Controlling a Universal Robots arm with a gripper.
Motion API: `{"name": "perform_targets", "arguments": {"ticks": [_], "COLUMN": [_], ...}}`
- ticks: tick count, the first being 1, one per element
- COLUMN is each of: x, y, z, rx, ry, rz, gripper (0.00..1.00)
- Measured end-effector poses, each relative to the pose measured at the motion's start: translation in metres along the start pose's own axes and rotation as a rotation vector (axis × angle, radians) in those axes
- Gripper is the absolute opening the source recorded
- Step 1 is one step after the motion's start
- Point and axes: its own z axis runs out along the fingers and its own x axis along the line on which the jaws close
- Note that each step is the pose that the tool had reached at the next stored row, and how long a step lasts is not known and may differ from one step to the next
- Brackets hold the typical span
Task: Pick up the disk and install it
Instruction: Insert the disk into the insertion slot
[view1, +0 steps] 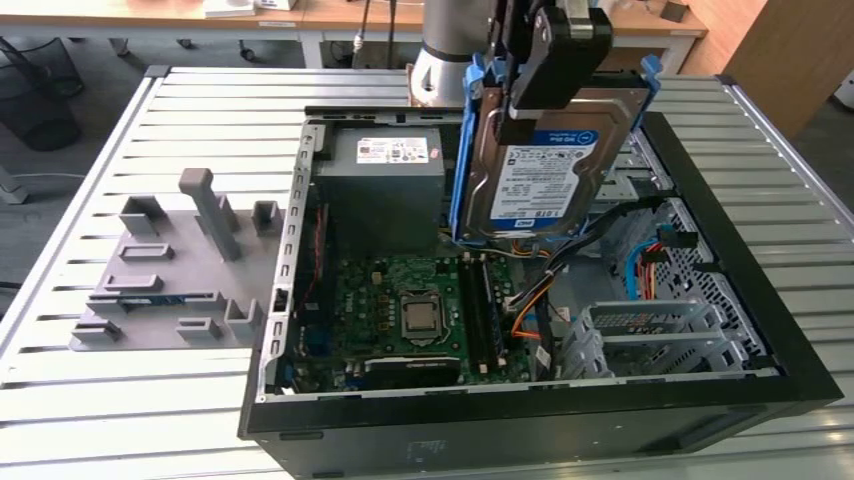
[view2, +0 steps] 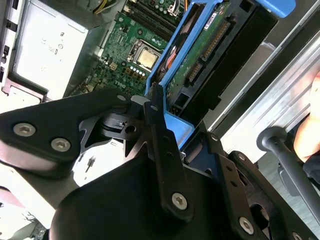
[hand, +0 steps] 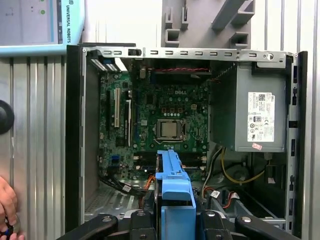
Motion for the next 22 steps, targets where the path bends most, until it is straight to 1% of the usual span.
{"name": "perform_targets", "arguments": {"ticks": [17, 19, 22], "x": [0.0034, 0.0051, 0.0104], "y": [-0.0002, -0.0003, -0.0003], "z": [0.0010, 0.0011, 0.0015], "rx": [0.0000, 0.0000, 0.0000], "ry": [0.0009, 0.0014, 0.0015], "rz": [0.000, 0.000, 0.000], "gripper": [0.36, 0.36, 0.36]}}
